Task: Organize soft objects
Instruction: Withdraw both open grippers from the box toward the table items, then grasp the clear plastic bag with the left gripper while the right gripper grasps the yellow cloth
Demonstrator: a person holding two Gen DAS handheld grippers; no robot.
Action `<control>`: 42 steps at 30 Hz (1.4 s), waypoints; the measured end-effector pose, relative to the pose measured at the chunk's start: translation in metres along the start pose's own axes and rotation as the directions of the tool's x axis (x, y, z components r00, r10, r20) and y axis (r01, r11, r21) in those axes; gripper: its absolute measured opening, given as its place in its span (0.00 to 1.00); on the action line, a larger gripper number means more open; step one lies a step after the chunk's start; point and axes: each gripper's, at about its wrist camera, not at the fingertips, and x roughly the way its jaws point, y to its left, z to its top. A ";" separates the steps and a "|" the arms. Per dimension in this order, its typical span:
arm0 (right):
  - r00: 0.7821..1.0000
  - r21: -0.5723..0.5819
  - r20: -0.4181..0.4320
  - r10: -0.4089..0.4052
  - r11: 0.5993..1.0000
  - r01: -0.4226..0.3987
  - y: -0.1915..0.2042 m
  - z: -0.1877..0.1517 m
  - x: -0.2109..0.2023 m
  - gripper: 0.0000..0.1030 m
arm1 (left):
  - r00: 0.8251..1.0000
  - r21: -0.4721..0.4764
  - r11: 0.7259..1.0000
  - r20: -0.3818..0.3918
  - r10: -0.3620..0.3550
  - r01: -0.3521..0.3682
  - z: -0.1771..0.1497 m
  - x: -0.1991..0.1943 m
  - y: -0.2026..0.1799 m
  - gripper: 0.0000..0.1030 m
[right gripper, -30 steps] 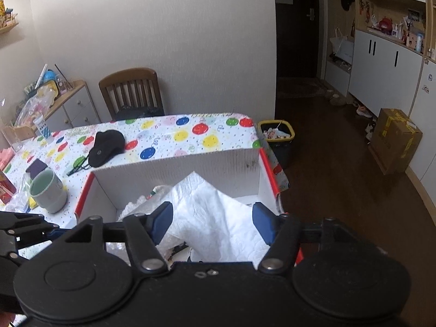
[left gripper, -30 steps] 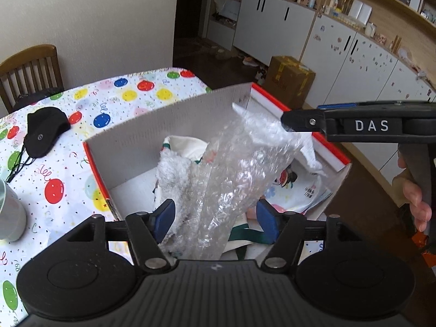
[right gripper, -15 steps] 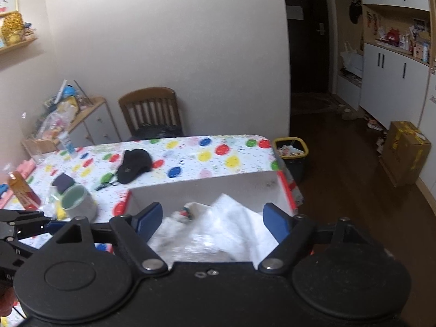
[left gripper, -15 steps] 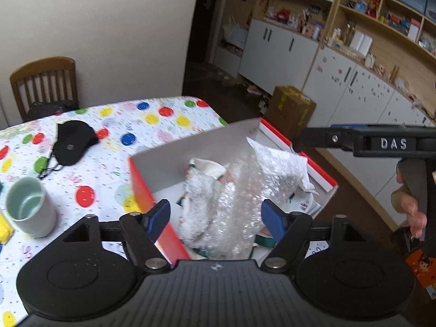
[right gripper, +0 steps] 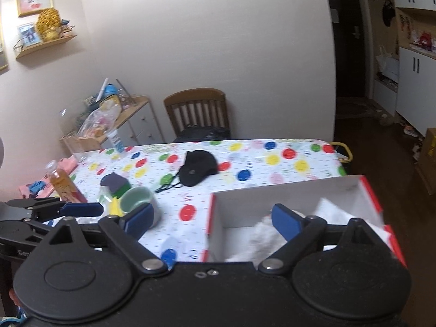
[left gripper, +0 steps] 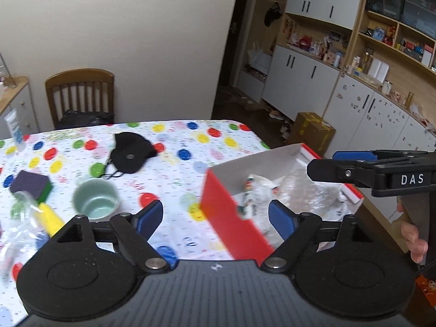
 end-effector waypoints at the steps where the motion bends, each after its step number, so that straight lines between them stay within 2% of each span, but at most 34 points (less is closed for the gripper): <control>1: 1.000 -0.003 -0.002 0.004 1.000 -0.004 0.007 0.000 0.004 0.92 | 1.000 -0.004 1.000 0.002 0.003 -0.003 -0.002 -0.003 0.008 0.88; 3: 1.000 0.003 -0.005 0.017 1.000 -0.017 0.019 -0.001 0.009 0.93 | 1.000 -0.014 1.000 0.006 0.002 -0.002 -0.005 -0.009 0.023 0.92; 10: 0.999 -0.001 -0.024 0.048 0.999 -0.048 0.067 0.000 0.033 0.95 | 1.000 -0.049 0.999 0.017 -0.002 0.003 -0.017 -0.027 0.074 0.97; 16: 0.996 -0.023 -0.041 0.081 0.996 -0.082 0.112 0.005 0.061 0.95 | 0.998 -0.078 0.996 0.033 0.044 -0.042 -0.027 -0.038 0.118 0.98; 20: 0.993 -0.038 -0.054 0.106 0.993 -0.108 0.141 0.008 0.082 0.95 | 0.993 -0.095 0.991 0.063 0.100 -0.093 -0.036 -0.046 0.150 0.98; 30: 0.981 -0.084 -0.114 0.159 0.982 -0.169 0.199 0.011 0.138 0.95 | 0.978 -0.125 0.973 0.059 0.202 -0.194 -0.058 -0.050 0.221 0.98; 42: 0.966 -0.249 -0.212 0.144 0.949 -0.196 0.246 0.017 0.213 0.90 | 0.959 -0.152 0.948 -0.005 0.283 -0.280 -0.090 -0.028 0.286 0.98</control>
